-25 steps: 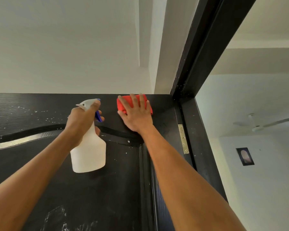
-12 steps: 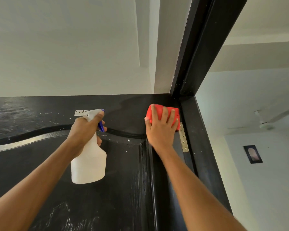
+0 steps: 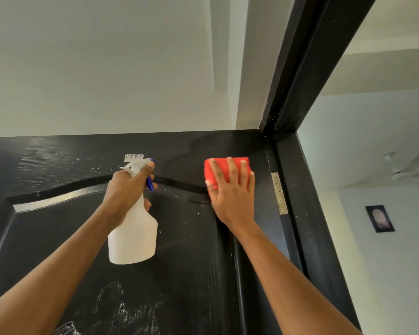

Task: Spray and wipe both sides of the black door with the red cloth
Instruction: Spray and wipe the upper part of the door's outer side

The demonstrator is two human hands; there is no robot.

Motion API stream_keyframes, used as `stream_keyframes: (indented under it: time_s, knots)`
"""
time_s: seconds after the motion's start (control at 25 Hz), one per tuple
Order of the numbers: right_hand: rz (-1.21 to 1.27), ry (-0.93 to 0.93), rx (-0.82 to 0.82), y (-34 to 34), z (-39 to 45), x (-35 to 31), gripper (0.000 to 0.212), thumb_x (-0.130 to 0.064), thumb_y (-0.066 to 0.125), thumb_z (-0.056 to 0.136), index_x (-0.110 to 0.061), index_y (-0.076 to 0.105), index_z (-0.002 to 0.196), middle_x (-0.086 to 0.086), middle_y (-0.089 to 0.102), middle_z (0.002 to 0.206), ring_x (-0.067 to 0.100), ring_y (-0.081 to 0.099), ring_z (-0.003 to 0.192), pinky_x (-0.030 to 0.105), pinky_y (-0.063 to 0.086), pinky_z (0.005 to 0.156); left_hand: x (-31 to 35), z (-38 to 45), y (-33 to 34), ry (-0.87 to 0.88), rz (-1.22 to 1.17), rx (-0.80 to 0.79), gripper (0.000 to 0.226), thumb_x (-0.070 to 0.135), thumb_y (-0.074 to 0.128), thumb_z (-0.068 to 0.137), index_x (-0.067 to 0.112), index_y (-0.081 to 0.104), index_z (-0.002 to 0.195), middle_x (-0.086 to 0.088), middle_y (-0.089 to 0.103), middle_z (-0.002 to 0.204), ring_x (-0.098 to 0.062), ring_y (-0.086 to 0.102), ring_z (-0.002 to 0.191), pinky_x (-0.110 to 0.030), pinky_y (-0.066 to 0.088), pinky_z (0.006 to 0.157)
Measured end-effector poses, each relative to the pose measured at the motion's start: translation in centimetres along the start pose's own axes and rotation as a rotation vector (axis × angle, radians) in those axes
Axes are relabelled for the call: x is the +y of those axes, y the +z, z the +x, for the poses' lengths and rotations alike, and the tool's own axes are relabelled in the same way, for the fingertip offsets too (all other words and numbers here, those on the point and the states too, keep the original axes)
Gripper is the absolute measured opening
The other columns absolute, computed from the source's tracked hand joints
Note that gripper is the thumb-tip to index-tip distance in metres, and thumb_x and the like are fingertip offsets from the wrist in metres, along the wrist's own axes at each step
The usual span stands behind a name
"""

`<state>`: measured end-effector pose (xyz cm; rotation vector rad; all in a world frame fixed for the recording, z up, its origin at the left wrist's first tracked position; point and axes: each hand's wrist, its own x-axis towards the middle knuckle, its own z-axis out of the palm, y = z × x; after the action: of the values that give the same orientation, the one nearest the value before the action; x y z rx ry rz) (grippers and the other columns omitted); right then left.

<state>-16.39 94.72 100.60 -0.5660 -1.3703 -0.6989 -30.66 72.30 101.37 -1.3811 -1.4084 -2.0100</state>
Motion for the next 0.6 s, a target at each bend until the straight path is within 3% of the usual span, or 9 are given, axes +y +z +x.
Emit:
stream_keyframes:
  time_s: [0.16,0.36,0.6]
  knots:
    - [0.022,0.255,0.024,0.8,2.0,-3.0,0.064,-0.053,0.039,0.105,-0.031,0.021,0.163,0.018,0.025,0.165,0.05,0.015,0.152,0.07,0.017,0.119,-0.4,1.4,-2.2,0.039,0.023,0.026,0.043,0.056,0.055,0.097,0.014,0.066,0.095,-0.002,0.075,0.081,-0.023,0.064,0.047,-0.029,0.054,0.047]
    - [0.015,0.199,0.009,2.4,4.1,-5.3,0.066,-0.058,0.033,0.104,-0.032,0.017,0.163,0.017,0.021,0.167,0.05,0.009,0.153,0.072,0.013,0.118,-1.3,3.2,-6.4,0.026,-0.004,-0.054,0.049,0.057,0.055,0.096,0.009,0.065,0.092,-0.008,0.07,0.073,-0.021,0.061,0.047,-0.027,0.054,0.046]
    - [0.006,0.183,-0.038,2.6,4.6,-7.9,0.066,-0.061,0.024,0.104,-0.033,0.014,0.163,0.015,0.016,0.169,0.049,0.007,0.154,0.07,0.011,0.12,-2.4,4.8,-9.2,0.049,-0.039,-0.138,0.041,0.053,0.056,0.097,0.013,0.063,0.094,-0.008,0.07,0.083,-0.017,0.061,0.046,-0.03,0.055,0.045]
